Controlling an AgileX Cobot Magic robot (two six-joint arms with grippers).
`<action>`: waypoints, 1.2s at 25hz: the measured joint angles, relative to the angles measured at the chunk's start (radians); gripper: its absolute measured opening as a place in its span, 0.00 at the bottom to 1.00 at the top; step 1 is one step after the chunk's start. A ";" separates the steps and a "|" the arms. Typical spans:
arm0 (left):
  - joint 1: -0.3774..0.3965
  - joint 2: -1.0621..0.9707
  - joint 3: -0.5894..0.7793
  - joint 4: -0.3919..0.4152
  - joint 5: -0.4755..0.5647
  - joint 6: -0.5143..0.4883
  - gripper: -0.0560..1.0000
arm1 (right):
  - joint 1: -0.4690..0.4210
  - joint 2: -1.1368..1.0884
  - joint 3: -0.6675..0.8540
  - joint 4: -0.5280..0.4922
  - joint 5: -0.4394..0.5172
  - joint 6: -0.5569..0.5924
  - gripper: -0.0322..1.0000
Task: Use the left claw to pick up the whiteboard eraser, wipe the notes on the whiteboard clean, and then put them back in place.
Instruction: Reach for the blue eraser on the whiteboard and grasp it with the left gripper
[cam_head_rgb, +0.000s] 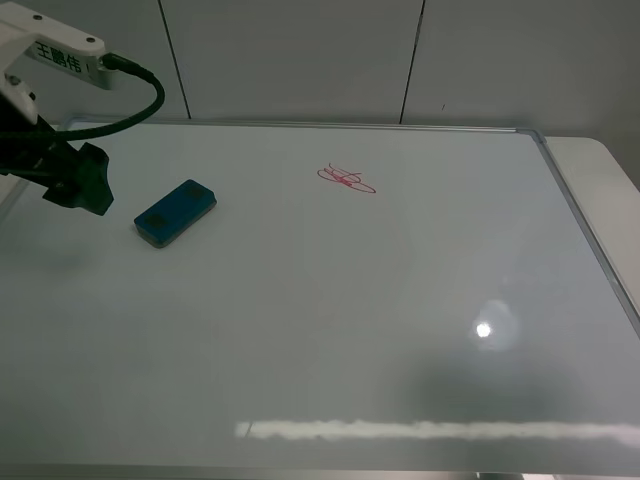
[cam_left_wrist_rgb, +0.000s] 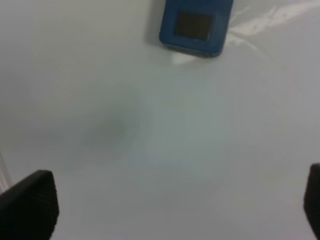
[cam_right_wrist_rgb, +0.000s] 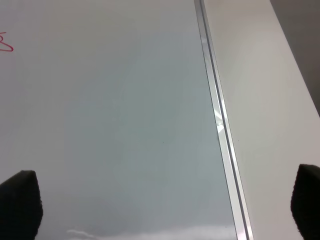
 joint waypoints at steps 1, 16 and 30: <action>0.000 0.000 0.000 0.000 0.000 0.000 0.99 | 0.000 0.000 0.000 0.000 0.000 0.000 0.99; 0.144 0.055 -0.005 -0.163 -0.132 0.327 0.99 | 0.000 0.000 0.000 0.000 0.000 0.000 0.99; 0.232 0.445 -0.248 -0.332 -0.057 0.617 0.99 | 0.000 0.000 0.000 0.000 0.000 0.000 0.99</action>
